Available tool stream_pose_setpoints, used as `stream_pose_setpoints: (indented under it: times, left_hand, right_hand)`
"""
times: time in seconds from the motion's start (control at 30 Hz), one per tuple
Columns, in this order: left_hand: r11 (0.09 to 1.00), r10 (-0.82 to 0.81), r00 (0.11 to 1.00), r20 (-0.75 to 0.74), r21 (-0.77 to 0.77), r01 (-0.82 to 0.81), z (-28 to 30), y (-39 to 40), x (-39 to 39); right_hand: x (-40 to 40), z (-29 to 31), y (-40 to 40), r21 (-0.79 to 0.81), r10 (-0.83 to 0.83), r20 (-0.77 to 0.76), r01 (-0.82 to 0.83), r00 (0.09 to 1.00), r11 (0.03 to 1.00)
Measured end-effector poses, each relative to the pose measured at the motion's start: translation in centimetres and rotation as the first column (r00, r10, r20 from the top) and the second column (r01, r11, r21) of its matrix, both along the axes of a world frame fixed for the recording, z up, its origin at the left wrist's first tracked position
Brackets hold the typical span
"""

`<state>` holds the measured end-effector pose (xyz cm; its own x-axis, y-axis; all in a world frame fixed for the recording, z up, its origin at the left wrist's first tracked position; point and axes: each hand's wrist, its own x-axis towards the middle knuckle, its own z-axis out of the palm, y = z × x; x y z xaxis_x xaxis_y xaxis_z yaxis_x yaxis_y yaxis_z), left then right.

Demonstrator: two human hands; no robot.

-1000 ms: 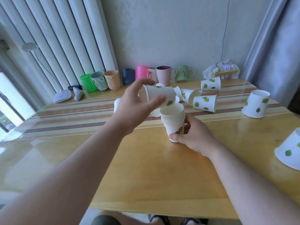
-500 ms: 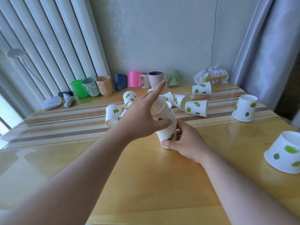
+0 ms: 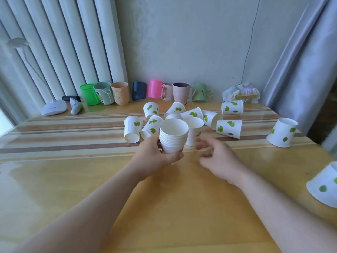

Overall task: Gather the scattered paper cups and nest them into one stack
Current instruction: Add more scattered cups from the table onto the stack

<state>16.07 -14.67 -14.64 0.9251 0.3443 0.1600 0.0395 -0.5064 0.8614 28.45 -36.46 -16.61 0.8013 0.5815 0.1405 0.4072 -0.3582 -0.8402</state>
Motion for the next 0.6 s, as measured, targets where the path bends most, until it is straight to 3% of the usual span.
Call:
stream_pose_setpoints:
  times: [0.13, 0.43, 0.6]
  left_hand:
    - [0.991, 0.105, 0.993, 0.054, 0.083, -0.109, -0.4, 1.4, 0.2]
    - [0.996, 0.083, 0.995, 0.052, 0.019, -0.084, -2.0, 2.6, 0.7]
    - [0.996, 0.071, 0.994, 0.082, 0.052, -0.075, -1.9, 2.7, 1.6]
  right_hand:
    - [2.1, 0.8, 2.2, 0.139, -0.264, -0.033, 0.266, 0.964, 0.954]
    - [3.4, -0.4, 7.8, 0.16, -0.302, -0.092, 0.314, 0.949, 0.936]
    - [2.8, 1.4, 6.9, 0.401, -0.392, -0.237, 0.457, 0.889, 0.794]
